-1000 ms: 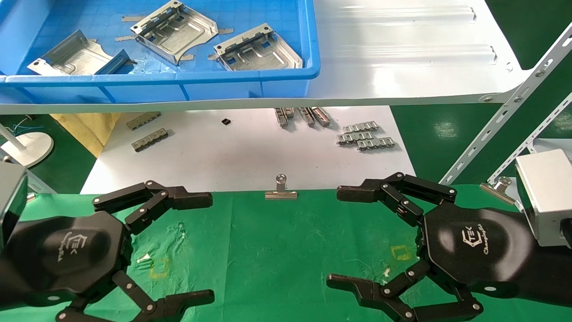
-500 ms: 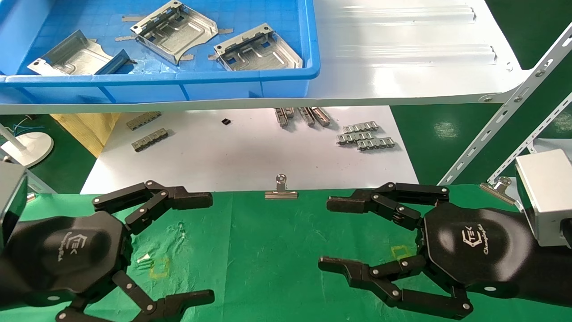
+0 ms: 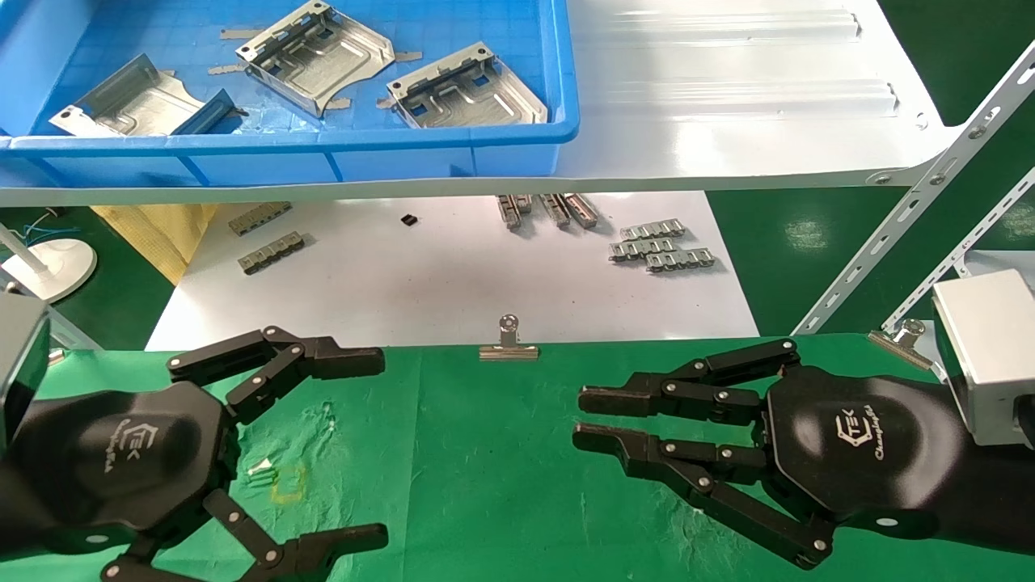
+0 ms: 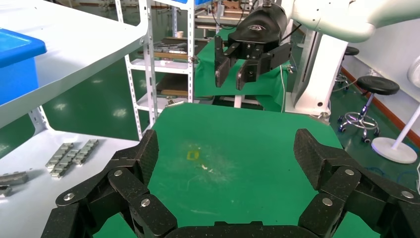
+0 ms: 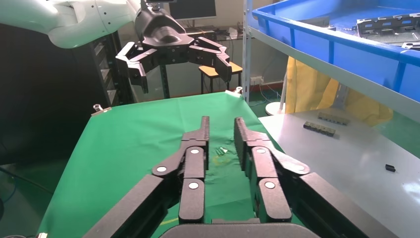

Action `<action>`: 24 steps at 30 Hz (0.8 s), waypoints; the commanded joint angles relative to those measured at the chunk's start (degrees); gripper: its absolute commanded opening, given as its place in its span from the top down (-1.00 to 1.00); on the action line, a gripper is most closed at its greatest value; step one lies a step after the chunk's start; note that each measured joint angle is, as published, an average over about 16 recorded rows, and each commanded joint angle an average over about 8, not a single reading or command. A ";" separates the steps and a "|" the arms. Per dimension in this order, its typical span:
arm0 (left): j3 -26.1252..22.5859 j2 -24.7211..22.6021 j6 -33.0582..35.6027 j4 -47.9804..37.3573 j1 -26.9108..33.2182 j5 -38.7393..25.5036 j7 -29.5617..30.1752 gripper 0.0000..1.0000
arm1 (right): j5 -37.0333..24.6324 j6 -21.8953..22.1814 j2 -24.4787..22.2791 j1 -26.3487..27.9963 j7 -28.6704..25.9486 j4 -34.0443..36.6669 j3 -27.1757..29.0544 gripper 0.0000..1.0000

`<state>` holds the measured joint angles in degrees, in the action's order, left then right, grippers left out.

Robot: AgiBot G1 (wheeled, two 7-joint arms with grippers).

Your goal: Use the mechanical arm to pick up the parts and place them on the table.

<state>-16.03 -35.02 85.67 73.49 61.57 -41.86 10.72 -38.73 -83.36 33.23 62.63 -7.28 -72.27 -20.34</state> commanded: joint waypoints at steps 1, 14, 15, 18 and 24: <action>0.00 0.00 0.00 0.00 0.00 0.00 0.00 -1.00 | 0.00 0.00 0.00 0.00 0.00 0.00 0.00 1.00; 0.00 0.00 0.00 0.00 0.00 0.00 0.00 -1.00 | 0.00 0.00 0.00 0.00 0.00 0.00 0.00 1.00; 0.00 0.00 0.00 0.00 0.00 0.00 0.00 -1.00 | 0.00 0.00 0.00 0.00 0.00 0.00 0.00 1.00; 0.00 0.00 0.00 0.00 0.00 0.00 0.00 -1.00 | 0.00 0.00 0.00 0.00 0.00 0.00 0.00 1.00; 0.00 0.00 0.00 0.00 0.00 0.00 0.00 -1.00 | 0.00 0.00 0.00 0.00 0.00 0.00 0.00 1.00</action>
<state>-16.03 -35.02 85.67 73.49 61.57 -41.86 10.72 -38.73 -83.36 33.23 62.63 -7.28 -72.27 -20.34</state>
